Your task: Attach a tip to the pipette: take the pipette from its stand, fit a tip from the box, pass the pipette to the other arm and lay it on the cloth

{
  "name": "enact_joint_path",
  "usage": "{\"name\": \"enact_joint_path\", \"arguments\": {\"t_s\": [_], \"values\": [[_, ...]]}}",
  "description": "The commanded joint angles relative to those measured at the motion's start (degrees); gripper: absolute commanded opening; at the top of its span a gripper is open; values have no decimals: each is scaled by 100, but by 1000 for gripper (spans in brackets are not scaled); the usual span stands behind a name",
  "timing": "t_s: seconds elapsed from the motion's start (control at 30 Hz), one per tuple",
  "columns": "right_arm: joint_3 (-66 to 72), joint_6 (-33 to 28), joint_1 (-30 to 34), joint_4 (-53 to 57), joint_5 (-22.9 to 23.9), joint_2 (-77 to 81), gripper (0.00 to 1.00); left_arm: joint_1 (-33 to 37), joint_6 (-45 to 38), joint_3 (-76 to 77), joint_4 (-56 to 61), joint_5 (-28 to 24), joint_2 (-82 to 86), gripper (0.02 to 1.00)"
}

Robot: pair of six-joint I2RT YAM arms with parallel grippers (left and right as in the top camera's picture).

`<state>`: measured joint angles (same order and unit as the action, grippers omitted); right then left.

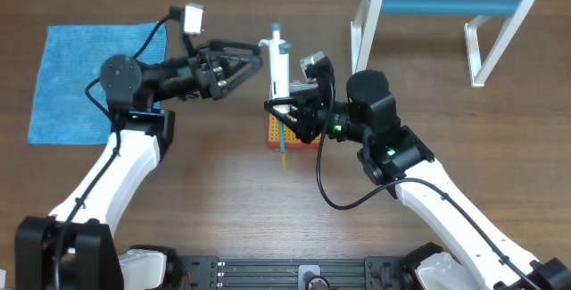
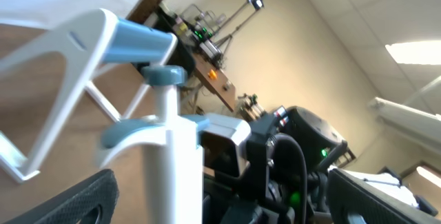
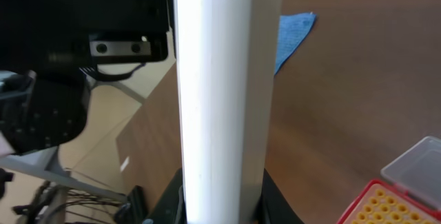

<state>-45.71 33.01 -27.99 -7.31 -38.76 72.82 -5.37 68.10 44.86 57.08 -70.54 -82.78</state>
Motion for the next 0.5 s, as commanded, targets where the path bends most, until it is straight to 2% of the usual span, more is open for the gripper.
{"name": "enact_joint_path", "arguments": {"t_s": [0.03, 0.23, 0.33, 0.4, 0.47, 0.5], "values": [[-79, 345, -33, -4, -470, -15, 80, -374, -310, 160, 83, -284, -57, 967], [-79, 365, -33, -219, -833, -15, 80, -457, -413, 160, 61, -304, -114, 967], [-79, 409, -33, -221, -846, -15, 80, -470, -413, 160, 61, -317, -114, 958], [-79, 437, -33, -223, -846, -15, 80, -485, -413, 160, 61, -323, -114, 860], [-79, 492, -33, -221, -872, -15, 80, -485, -413, 160, 63, -323, -114, 717], [-79, 494, -33, -221, -903, -15, 80, -485, -411, 160, 63, -323, -114, 421]]}}
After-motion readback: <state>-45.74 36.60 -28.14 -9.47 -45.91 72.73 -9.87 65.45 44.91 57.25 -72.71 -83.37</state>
